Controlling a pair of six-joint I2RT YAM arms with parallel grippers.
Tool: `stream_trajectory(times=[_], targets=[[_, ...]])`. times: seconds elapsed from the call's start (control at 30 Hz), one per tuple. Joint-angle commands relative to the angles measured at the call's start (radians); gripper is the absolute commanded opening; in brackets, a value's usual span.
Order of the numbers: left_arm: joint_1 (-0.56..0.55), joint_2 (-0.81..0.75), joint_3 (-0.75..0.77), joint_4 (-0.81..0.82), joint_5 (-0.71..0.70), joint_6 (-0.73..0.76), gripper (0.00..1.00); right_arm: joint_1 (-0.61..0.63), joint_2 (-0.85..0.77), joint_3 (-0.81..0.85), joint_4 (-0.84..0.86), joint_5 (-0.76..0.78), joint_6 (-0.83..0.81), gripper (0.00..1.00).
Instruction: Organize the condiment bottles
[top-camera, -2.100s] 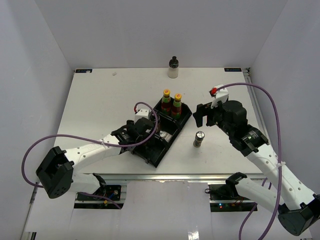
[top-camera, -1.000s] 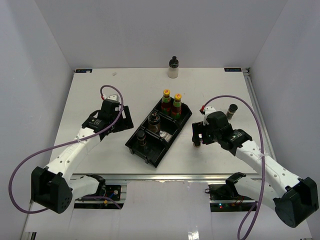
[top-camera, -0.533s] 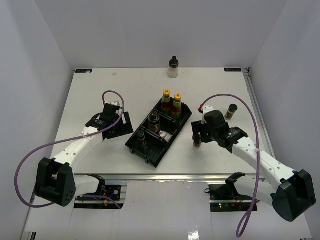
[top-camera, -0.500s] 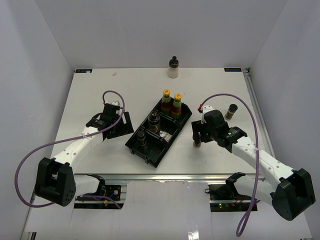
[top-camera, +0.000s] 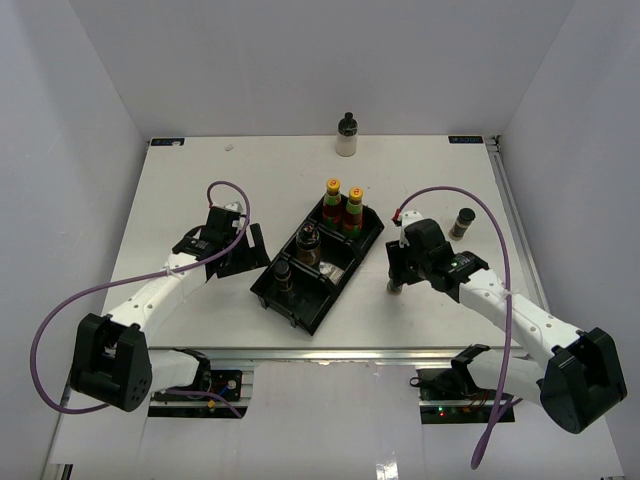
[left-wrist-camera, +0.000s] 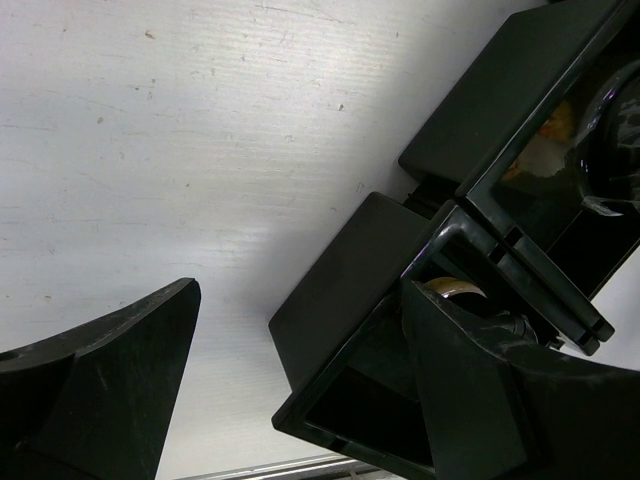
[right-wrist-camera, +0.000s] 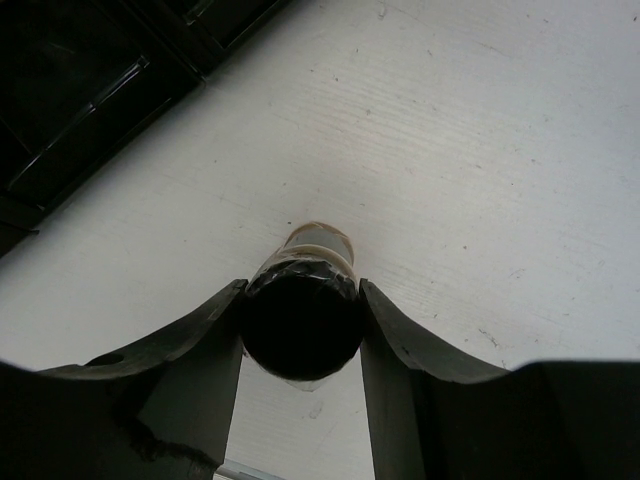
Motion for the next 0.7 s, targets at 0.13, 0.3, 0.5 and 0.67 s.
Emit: stream_trajectory(times=[0.13,0.3,0.5,0.67], targets=[[0.010,0.000,0.061,-0.017,0.014,0.026,0.93,0.008,-0.040,0.099,-0.026,-0.049,-0.041,0.11],[0.032,0.017,0.124,-0.045,0.015,0.038,0.94,0.050,-0.067,0.176,-0.079,-0.054,-0.029,0.08],[0.038,0.033,0.162,-0.049,0.062,0.030,0.94,0.161,-0.079,0.237,-0.080,-0.072,0.019,0.08],[0.039,0.038,0.186,-0.052,0.078,0.055,0.94,0.270,-0.042,0.269,-0.041,-0.018,0.043,0.08]])
